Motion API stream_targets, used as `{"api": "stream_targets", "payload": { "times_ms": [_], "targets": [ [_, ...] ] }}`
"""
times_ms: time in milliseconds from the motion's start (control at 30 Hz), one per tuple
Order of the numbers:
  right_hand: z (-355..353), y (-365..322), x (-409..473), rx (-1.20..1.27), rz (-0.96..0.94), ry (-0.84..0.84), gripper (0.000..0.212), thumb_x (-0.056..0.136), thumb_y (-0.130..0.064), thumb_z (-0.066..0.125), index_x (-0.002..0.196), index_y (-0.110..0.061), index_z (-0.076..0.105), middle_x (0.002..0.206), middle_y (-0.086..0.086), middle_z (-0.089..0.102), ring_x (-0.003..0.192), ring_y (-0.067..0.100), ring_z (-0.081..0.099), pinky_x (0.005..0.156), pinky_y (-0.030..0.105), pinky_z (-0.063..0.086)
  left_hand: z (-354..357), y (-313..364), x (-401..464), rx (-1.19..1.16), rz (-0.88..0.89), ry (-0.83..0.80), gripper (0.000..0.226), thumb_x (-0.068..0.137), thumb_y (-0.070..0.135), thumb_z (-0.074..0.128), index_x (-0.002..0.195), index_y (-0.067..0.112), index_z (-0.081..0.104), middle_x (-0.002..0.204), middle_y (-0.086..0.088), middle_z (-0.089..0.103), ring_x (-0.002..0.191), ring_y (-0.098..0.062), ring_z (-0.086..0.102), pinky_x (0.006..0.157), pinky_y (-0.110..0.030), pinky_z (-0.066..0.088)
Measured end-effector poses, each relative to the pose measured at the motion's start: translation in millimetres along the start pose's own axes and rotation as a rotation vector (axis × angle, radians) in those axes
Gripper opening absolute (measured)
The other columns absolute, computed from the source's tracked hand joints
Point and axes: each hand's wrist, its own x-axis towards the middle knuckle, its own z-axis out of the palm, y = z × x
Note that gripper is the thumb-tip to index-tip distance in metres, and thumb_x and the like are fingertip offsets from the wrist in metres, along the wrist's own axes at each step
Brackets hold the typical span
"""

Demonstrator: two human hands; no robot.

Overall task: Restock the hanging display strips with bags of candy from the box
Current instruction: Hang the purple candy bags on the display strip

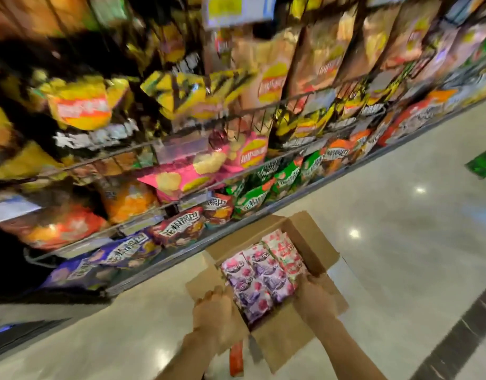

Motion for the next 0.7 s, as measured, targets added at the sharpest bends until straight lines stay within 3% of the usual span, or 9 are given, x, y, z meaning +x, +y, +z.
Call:
{"api": "stream_targets", "payload": {
  "times_ms": [167, 300, 400, 467, 567, 700],
  "targets": [
    [75, -2, 112, 0.089, 0.036, 0.052, 0.047, 0.095, -0.034, 0.044, 0.138, -0.017, 0.034, 0.133, 0.008, 0.046, 0.119, 0.027, 0.052, 0.089, 0.036, 0.046, 68, -10, 118, -0.349, -0.040, -0.014, 0.035, 0.095, 0.025, 0.047, 0.127, 0.011, 0.043, 0.116, -0.008, 0.059, 0.105, -0.024, 0.059, 0.085, -0.032, 0.049],
    [135, -2, 192, 0.215, 0.075, 0.059, 0.052, 0.096, -0.033, 0.045, 0.142, -0.015, 0.029, 0.132, 0.011, 0.049, 0.120, 0.029, 0.050, 0.088, 0.037, 0.047, 120, -16, 205, -0.771, -0.164, -0.053, 0.039, 0.092, 0.017, 0.053, 0.127, 0.004, 0.042, 0.101, -0.015, 0.062, 0.084, -0.025, 0.060, 0.068, -0.023, 0.042],
    [171, -4, 235, 0.249, 0.095, 0.076, 0.054, 0.095, -0.034, 0.046, 0.141, -0.012, 0.029, 0.132, 0.012, 0.048, 0.121, 0.030, 0.048, 0.089, 0.039, 0.048, 158, -15, 256, -0.959, -0.258, -0.072, 0.048, 0.092, 0.017, 0.054, 0.134, 0.000, 0.036, 0.104, -0.013, 0.056, 0.089, -0.023, 0.055, 0.066, -0.022, 0.038],
    [187, -4, 259, 0.233, 0.110, 0.087, 0.054, 0.096, -0.036, 0.046, 0.140, -0.010, 0.029, 0.133, 0.014, 0.046, 0.121, 0.031, 0.047, 0.091, 0.039, 0.046, 183, -12, 283, -1.076, -0.343, -0.080, 0.055, 0.092, 0.018, 0.056, 0.137, -0.001, 0.032, 0.113, -0.012, 0.053, 0.099, -0.024, 0.052, 0.072, -0.021, 0.039],
    [204, -4, 288, 0.251, 0.112, 0.125, 0.056, 0.095, -0.040, 0.046, 0.141, -0.013, 0.030, 0.132, 0.013, 0.043, 0.119, 0.032, 0.048, 0.092, 0.040, 0.047, 207, -9, 311, -1.209, -0.523, -0.016, 0.064, 0.087, 0.019, 0.063, 0.139, -0.005, 0.033, 0.134, -0.021, 0.048, 0.119, -0.035, 0.050, 0.098, -0.033, 0.043],
    [216, -6, 316, 0.290, 0.156, 0.116, 0.061, 0.092, -0.048, 0.048, 0.138, -0.013, 0.031, 0.132, 0.013, 0.046, 0.119, 0.033, 0.047, 0.096, 0.043, 0.045, 225, -11, 333, -1.331, -0.673, 0.017, 0.062, 0.086, 0.014, 0.066, 0.135, -0.009, 0.036, 0.134, -0.025, 0.048, 0.121, -0.037, 0.049, 0.099, -0.038, 0.043]
  ]
}}
